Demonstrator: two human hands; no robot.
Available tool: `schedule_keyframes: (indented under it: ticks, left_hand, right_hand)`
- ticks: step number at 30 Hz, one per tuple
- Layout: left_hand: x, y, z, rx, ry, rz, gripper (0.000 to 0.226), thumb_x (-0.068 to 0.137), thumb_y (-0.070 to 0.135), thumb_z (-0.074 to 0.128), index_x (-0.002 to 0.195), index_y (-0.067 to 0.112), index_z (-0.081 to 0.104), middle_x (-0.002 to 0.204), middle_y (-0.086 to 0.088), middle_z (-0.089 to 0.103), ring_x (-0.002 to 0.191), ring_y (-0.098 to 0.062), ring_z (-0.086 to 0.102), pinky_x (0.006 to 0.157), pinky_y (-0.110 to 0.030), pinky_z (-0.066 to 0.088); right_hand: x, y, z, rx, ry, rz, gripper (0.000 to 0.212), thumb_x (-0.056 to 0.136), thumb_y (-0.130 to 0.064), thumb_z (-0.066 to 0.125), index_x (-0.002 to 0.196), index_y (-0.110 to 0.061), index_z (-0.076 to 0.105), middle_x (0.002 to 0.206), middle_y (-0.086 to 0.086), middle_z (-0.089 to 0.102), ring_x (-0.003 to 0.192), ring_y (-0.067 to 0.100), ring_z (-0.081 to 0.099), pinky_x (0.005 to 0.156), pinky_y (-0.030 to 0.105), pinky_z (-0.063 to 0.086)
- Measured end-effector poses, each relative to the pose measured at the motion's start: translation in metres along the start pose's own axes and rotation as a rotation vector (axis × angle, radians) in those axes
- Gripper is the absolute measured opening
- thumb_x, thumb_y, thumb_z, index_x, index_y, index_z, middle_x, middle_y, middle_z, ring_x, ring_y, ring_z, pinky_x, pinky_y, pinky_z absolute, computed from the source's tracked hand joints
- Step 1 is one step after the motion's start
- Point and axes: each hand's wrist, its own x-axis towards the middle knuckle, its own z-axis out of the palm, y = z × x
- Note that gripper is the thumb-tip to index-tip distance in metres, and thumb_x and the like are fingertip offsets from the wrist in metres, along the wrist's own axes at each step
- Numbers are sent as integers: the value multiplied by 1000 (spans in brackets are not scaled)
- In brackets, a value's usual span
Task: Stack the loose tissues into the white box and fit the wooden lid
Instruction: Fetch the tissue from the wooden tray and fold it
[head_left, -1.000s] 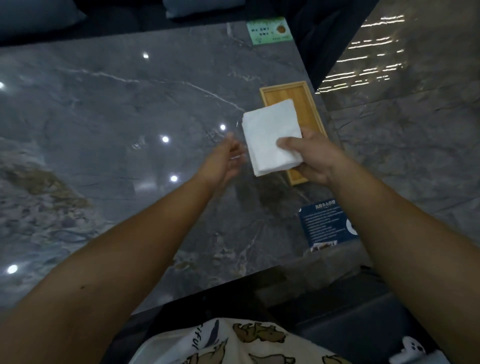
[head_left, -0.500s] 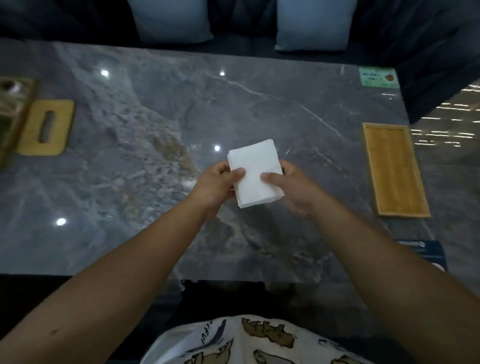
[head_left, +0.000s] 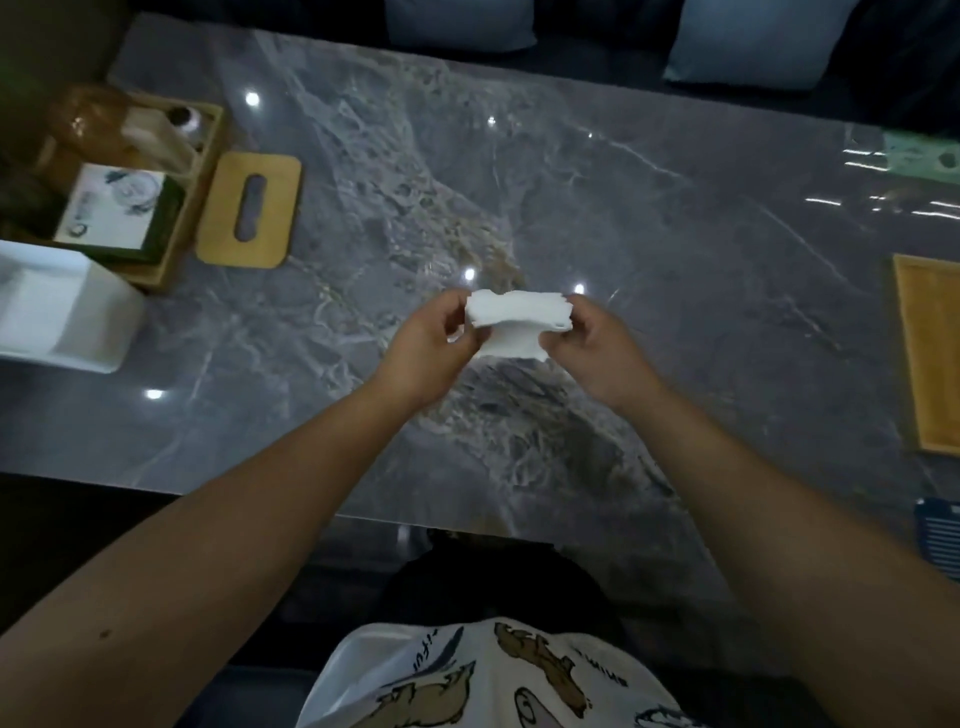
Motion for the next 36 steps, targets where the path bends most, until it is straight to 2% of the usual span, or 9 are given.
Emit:
schedule_keyframes:
  ticks: [4,7,10,13,17,20,28,33,36]
  left_hand:
    - [11,-17,0,53,10,84,20,92,20,63,111,17,61,104,7,67,98,-7,63,85,-25,48]
    - [17,-35,6,103,-12,98,21,93,20,60,113,18,57,105,10,64,99,-6,61,82,-22,48]
    - [18,-54,13,140,-55,84,31,95,23,55,125,17,52,116,6,62,104,-12,61,90,-36,51]
    - [17,-60,18,155,-42,88,36,96,33,49,128,18,53,117,2,64,98,-19,65,86,-43,53]
    - [17,-60,21,145,-23,105,30,98,25,49,126,13,52,113,5,59,102,-11,59,85,-28,48]
    - [15,-63,22,118,-9,106,35,96,23,49,128,9,48,118,1,57,106,-11,58,90,-30,48]
    - [9,-63,28,55,27,30,42,96,13,51,134,6,38,121,3,49,109,-2,49,85,-2,38]
    - [10,-56,30,46,90,30,34,98,20,45,129,6,44,115,4,52,102,-2,52,84,-20,44]
    - [13,-47,29,46,128,-69,29,100,19,47,128,10,46,102,9,57,84,-5,56,69,-19,43]
  right_hand:
    - [6,10,12,-139,68,-81,23,86,-6,64,98,-23,55,91,-15,62,81,-1,56,72,11,43]
    - [14,25,20,-137,68,-32,27,86,-8,64,108,-22,55,97,-16,60,86,-1,56,72,4,41]
    - [23,40,27,-77,44,62,39,87,-11,63,124,-18,52,113,-7,61,101,5,60,81,13,46]
    - [28,42,31,-89,66,72,31,87,-11,63,117,-18,55,108,-6,62,99,9,60,81,18,47]
    - [28,40,35,-170,58,30,28,87,-9,62,109,-23,52,103,-4,59,94,13,58,81,28,47]
    - [29,44,41,-173,41,26,35,86,-13,61,113,-28,46,111,-2,59,100,14,59,84,31,50]
    - [35,42,53,-155,35,12,42,85,-15,60,123,-15,43,115,-1,58,103,17,58,85,35,50]
    - [37,42,51,-112,78,23,33,87,-11,56,118,-13,47,110,-2,56,101,15,56,78,23,44]
    - [41,35,45,-63,81,89,32,89,-12,55,120,-20,52,107,-4,61,98,14,60,79,27,49]
